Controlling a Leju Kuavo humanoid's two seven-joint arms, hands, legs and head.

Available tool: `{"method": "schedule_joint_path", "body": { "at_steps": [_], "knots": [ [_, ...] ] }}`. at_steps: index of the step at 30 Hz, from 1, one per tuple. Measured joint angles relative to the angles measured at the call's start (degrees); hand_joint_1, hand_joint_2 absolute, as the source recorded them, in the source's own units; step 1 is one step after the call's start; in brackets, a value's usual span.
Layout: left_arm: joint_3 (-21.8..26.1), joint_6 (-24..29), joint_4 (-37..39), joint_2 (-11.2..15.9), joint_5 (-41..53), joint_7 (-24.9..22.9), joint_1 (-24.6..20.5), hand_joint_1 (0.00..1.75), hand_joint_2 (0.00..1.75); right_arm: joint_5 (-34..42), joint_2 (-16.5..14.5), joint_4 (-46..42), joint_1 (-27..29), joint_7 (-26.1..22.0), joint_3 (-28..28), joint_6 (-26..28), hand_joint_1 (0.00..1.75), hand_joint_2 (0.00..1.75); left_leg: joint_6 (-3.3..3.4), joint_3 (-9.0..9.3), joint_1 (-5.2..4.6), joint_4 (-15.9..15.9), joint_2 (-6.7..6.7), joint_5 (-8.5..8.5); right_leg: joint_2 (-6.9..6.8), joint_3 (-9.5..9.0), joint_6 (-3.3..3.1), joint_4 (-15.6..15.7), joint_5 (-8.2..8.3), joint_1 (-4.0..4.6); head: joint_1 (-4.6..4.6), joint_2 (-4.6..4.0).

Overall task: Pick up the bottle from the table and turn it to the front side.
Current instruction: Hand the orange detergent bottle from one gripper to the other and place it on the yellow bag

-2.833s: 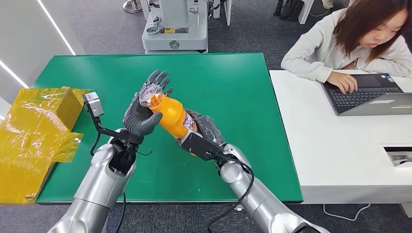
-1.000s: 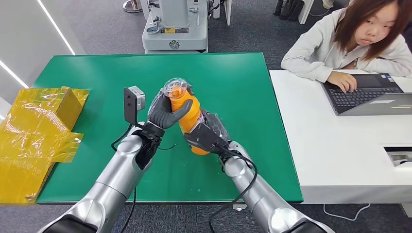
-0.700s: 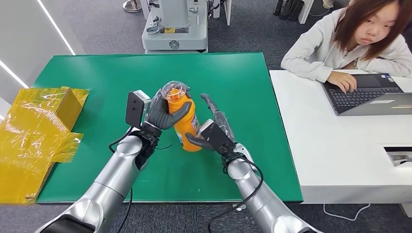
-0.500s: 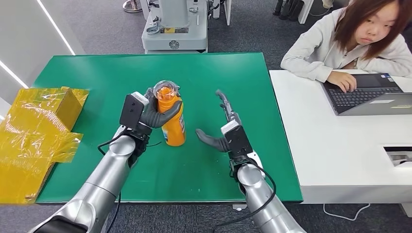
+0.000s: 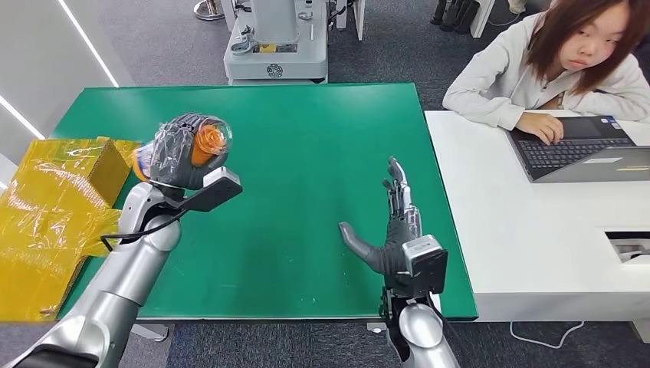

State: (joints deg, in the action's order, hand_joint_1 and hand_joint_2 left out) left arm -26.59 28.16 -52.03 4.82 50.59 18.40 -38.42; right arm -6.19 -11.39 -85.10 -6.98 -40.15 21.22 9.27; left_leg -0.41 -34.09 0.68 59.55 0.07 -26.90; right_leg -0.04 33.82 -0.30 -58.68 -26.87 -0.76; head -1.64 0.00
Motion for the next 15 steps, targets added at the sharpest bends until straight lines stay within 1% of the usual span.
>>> {"method": "schedule_joint_path", "body": {
  "at_steps": [3,5,6,8,10,13,15],
  "knots": [
    [-0.01,4.83,-2.07,2.9,19.53,-6.57,0.21,1.75,1.75,-0.06,0.01,-1.71,0.79,0.0,0.0,1.29,0.0,1.75,0.0,0.0,0.0,0.0,0.0,0.0,0.0,0.0,0.0,0.0,0.0,0.0,0.0,0.0],
    [-0.01,5.47,-3.61,4.96,29.93,-10.48,0.56,1.75,1.75,0.44,0.06,-2.65,1.16,0.0,-0.01,1.84,0.0,1.75,0.0,0.0,0.0,0.0,0.01,0.0,0.01,0.0,0.0,0.0,0.0,0.0,0.0,0.0],
    [-0.01,5.39,-4.24,6.01,33.38,-12.04,0.8,1.75,1.75,0.63,0.11,-3.08,1.35,0.0,-0.02,2.07,0.0,1.75,0.0,0.0,0.0,0.0,0.02,0.0,0.03,0.01,0.0,0.0,0.0,0.0,0.01,0.0],
    [-0.21,5.23,-4.97,8.41,37.44,-15.08,1.18,1.75,1.75,0.98,0.26,-3.86,1.8,0.0,-0.06,2.47,0.0,1.75,0.0,0.01,0.01,-0.01,0.07,0.0,0.08,0.04,0.0,-0.01,0.0,0.0,0.01,0.0],
    [-1.44,5.31,-5.01,11.07,38.67,-18.59,1.15,1.75,1.75,1.27,0.44,-4.58,2.31,0.0,-0.14,2.71,0.0,1.75,-0.01,0.01,0.01,-0.01,0.1,0.0,0.11,0.08,0.0,-0.01,0.0,0.01,-0.01,0.0],
    [-6.11,5.38,-3.59,14.83,38.99,-23.96,0.11,1.75,1.75,1.49,0.73,-5.59,3.01,0.0,-0.33,2.84,0.0,1.75,-0.03,0.0,0.02,-0.01,0.09,0.02,0.09,0.1,-0.01,-0.01,0.0,0.01,-0.01,0.0],
    [-10.24,5.3,-1.42,16.71,39.08,-26.22,-1.19,1.75,1.75,1.55,0.88,-6.1,3.31,0.0,-0.43,2.97,0.0,1.75,-0.03,0.0,0.02,-0.02,0.09,0.02,0.09,0.08,-0.01,-0.01,0.0,0.01,0.01,0.0]
  ]
}}
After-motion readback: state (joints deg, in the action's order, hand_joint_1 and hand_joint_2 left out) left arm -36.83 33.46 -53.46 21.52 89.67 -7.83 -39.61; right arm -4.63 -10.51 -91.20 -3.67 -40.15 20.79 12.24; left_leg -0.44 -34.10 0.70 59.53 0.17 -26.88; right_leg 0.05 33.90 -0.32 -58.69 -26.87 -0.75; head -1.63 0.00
